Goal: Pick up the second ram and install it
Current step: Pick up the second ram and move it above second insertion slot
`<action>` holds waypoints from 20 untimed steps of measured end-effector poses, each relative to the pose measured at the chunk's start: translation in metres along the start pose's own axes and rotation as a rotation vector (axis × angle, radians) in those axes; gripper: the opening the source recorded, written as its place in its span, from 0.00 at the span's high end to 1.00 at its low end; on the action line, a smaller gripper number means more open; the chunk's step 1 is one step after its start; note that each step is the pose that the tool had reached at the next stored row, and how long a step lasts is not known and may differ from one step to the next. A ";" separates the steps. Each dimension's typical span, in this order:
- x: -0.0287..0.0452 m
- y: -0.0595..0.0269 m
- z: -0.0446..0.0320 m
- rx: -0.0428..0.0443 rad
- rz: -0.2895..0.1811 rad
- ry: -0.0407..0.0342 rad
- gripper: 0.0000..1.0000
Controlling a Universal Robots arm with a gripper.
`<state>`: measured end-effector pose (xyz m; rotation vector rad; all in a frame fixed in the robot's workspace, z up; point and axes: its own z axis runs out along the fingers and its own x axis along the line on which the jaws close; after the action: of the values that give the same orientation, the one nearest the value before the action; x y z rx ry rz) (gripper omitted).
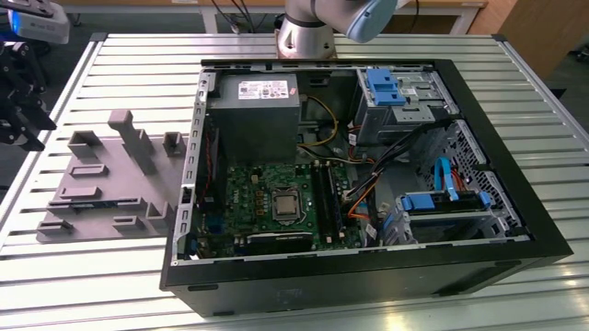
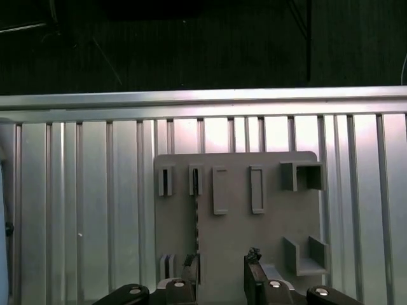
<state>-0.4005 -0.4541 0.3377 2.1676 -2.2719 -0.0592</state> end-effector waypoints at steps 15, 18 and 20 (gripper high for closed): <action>0.0019 -0.0004 0.0150 -0.0007 0.000 -0.0001 0.58; 0.0036 -0.0006 0.0187 -0.0008 0.000 0.0001 0.58; 0.0048 -0.0007 0.0223 -0.0008 0.000 0.0001 0.58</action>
<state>-0.4006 -0.4583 0.3153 2.1673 -2.2714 -0.0601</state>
